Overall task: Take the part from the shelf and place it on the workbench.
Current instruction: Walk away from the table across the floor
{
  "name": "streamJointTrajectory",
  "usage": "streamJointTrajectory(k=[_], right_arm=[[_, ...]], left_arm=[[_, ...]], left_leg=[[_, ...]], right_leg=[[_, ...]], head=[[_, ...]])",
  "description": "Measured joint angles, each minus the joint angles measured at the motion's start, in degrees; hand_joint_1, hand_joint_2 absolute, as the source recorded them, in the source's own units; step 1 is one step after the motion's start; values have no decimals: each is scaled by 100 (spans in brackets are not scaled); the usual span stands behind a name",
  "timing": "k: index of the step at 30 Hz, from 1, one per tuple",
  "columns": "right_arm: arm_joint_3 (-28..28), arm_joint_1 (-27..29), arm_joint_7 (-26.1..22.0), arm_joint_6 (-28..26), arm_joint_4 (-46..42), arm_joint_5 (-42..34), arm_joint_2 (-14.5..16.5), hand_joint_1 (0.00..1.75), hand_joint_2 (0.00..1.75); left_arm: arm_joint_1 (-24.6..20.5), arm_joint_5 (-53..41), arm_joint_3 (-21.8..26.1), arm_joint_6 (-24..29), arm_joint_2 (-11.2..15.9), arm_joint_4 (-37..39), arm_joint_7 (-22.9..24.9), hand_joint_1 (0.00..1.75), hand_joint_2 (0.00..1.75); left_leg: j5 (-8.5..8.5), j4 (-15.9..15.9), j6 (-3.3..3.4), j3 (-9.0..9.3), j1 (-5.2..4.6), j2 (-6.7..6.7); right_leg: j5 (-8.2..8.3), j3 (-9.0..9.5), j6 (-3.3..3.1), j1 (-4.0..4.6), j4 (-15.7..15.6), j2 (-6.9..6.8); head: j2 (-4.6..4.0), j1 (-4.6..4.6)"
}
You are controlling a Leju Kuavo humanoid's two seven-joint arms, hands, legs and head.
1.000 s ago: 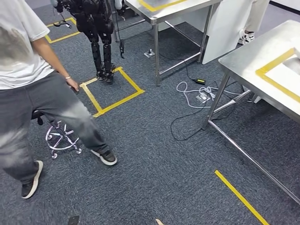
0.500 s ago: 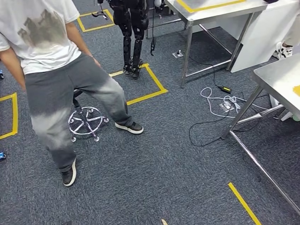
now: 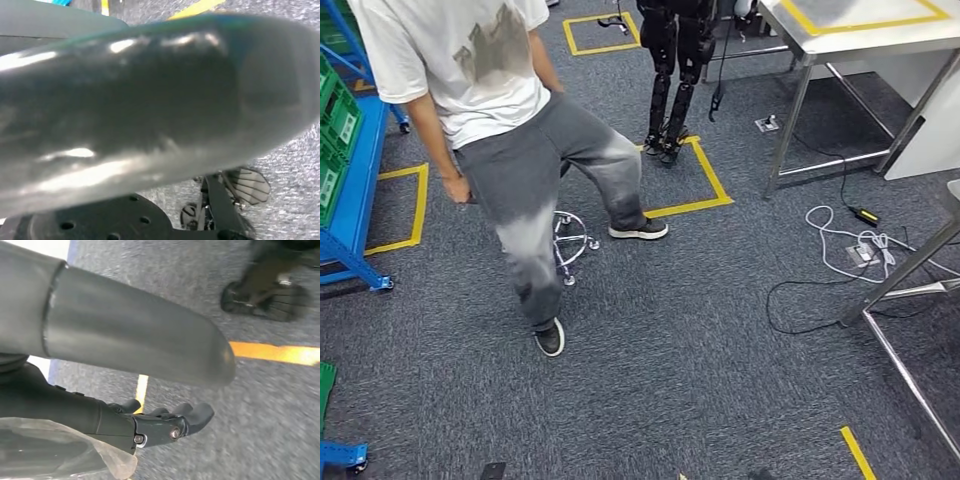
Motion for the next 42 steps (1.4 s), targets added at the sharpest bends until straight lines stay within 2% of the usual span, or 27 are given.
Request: streamJointTrajectory(k=[2, 3, 4, 6, 7, 9, 10, 12, 13, 15, 17, 19, 21, 22, 23, 24, 26, 28, 30, 32, 34, 36, 37, 38, 39, 41, 42], right_arm=[[-75, -178, 106, 80, 0, -12, 8, 0, 0], [-101, -235, 139, 116, -1, 2, 9, 0, 0], [-121, -265, 160, 147, -1, 27, 7, 0, 0], [-134, -299, 186, 216, -2, 95, 3, 0, 0], [-134, -309, 188, 248, -2, 123, 3, 0, 0], [-134, -319, 191, 284, -1, 161, 5, 0, 0], [-133, -320, 192, 295, -1, 178, 5, 0, 0], [-132, -322, 207, 310, -2, 212, 3, 0, 0], [-132, -324, 219, 326, -2, 225, 3, 0, 0], [-125, -320, 207, 388, -2, 289, 8, 0, 0], [-92, -283, 134, 425, -2, 427, 46, 0, 0], [-29, -177, 32, 347, -2, 617, 147, 0, 0], [86, 1, -95, 148, 1, 826, 320, 0, 0], [162, 94, -157, 13, 2, 906, 431, 0, 0], [230, 176, -199, -108, 3, 956, 533, 0, 0], [290, 243, -227, -202, 5, 986, 626, 0, 0], [372, 331, -249, -258, 14, 1014, 763, 0, 0], [446, 380, -262, -239, 25, 1072, 862, 0, 0], [546, 429, -287, -244, 32, 1208, 952, 0, 0], [670, 508, -318, -330, 38, 1360, 1052, 0, 0], [786, 594, -348, -455, 48, 1462, 1180, 0, 0], [890, 641, -378, -543, 59, 1521, 1287, 0, 0], [936, 646, -390, -568, 63, 1532, 1313, 0, 0], [995, 644, -408, -574, 70, 1543, 1332, 0, 0], [1065, 646, -417, -581, 82, 1551, 1365, 0, 0], [1216, 655, -414, -601, 100, 1556, 1430, 0, 0], [1289, 666, -382, -621, 113, 1555, 1456, 0, 0]], left_arm=[[-82, -66, -110, -50, 16, 0, 50, 0, 0], [-123, -101, -161, -83, 24, 0, 54, 0, 0], [-155, -145, -210, -117, 32, 0, 49, 0, 0], [-161, -248, -320, -167, 53, 0, 40, 0, 0], [-141, -291, -371, -180, 65, 0, 38, 0, 0], [-96, -359, -466, -197, 93, 0, 34, 0, 0], [-84, -387, -505, -203, 104, 1, 29, 0, 0], [-72, -433, -572, -203, 110, 2, 8, 0, 0], [-51, -439, -598, -183, 111, 2, -2, 0, 0], [26, -366, -620, -80, 122, 2, 8, 0, 0], [96, -198, -577, 83, 141, 2, 58, 0, 0], [121, 9, -485, 239, 154, 2, 111, 0, 0], [148, 233, -355, 362, 146, 2, 133, 0, 0], [175, 329, -273, 408, 134, 2, 118, 0, 0], [211, 390, -193, 436, 121, 2, 90, 0, 0], [245, 428, -122, 454, 110, 2, 61, 0, 0], [287, 457, -29, 460, 90, 2, 26, 0, 0], [300, 530, 57, 458, 68, 2, -63, 0, 0], [324, 680, 178, 461, 41, 2, -255, 0, 0], [349, 805, 310, 472, 1, 1, -451, 0, 0], [353, 918, 422, 477, -51, 0, -583, 0, 0], [355, 1077, 548, 482, -91, -2, -650, 0, 0], [366, 1146, 625, 492, -102, -4, -661, 0, 0], [384, 1200, 694, 510, -108, -8, -662, 0, 0], [408, 1242, 763, 533, -113, -15, -657, 0, 0], [431, 1307, 889, 586, -130, -37, -639, 0, 0], [425, 1344, 952, 607, -143, -54, -627, 0, 0]], left_leg=[[-172, 274, -50, -132, -8, 298], [-342, 584, -74, -274, -2, 480], [-525, 968, -102, -456, 15, 579], [-708, 1561, -157, -743, 63, 631], [-633, 1573, -182, -750, 88, 645], [-232, 973, -217, -460, 125, 766], [-76, 592, -228, -274, 113, 926], [18, 135, -170, -70, 72, 1177], [-26, 93, -124, -56, 45, 1209], [-47, 79, -32, -59, 41, 1077], [-46, 73, 33, -50, 52, 936], [-43, 69, 86, -50, 54, 778], [-53, 71, 119, -42, 37, 590], [-60, 72, 125, -29, 29, 494], [-66, 73, 128, -12, 23, 404], [-74, 73, 125, 5, 21, 319], [-90, 82, 99, 11, 15, 168], [-88, 83, 36, -13, 26, 40], [-85, 91, -44, -27, 46, -40], [-205, 287, -107, -82, 29, 168], [-559, 860, -150, -306, 16, 509], [-895, 1509, -185, -588, 40, 626], [-922, 1649, -203, -643, 55, 638], [-828, 1583, -221, -596, 74, 654], [-641, 1311, -237, -447, 90, 696], [-286, 523, -241, -42, 87, 922], [-208, 246, -215, 90, 74, 1027]], right_leg=[[40, 42, -47, -16, -77, -165], [42, 62, -62, -14, -97, -269], [32, 73, -72, -9, -101, -373], [5, 87, -71, -6, -97, -576], [-11, 98, -61, -8, -96, -664], [-55, 142, -19, -18, -85, -822], [-87, 161, 16, -11, -76, -894], [-159, 172, 93, 20, -48, -1027], [-190, 181, 125, 36, -44, -1095], [-250, 233, 178, 24, -39, -1189], [-433, 167, 223, -6, 183, -931], [-776, -195, 224, -15, 895, -544], [-975, -643, 193, -8, 1640, -413], [-913, -765, 170, -4, 1751, -390], [-736, -777, 143, -1, 1623, -367], [-483, -692, 112, 0, 1298, -313], [-99, -418, 68, -14, 545, -61], [-12, -259, 47, -14, 208, 95], [-1, -210, 9, -6, 165, -1], [21, -156, -59, -12, 103, -141], [16, -114, -115, -4, 68, -310], [-2, -107, -134, 7, 70, -478], [-11, -106, -133, 8, 72, -553], [-20, -101, -130, 8, 75, -621], [-34, -87, -121, 9, 78, -679], [-75, -51, -78, 31, 97, -787], [-94, -40, -48, 52, 105, -838]], head=[[-1, -25], [-1, -39], [-1, -50], [-1, -54], [-1, -54], [-1, -57], [-1, -61], [-1, -62], [-1, -55], [-1, -39], [-1, -14], [-1, 19], [-1, 26], [-1, 28], [-1, 28], [-1, 28], [-1, 25], [-1, 20], [-1, 19], [-1, 5], [-1, -23], [-1, -37], [-1, -38], [-1, -35], [-1, -38], [-1, -49], [-1, -53]])
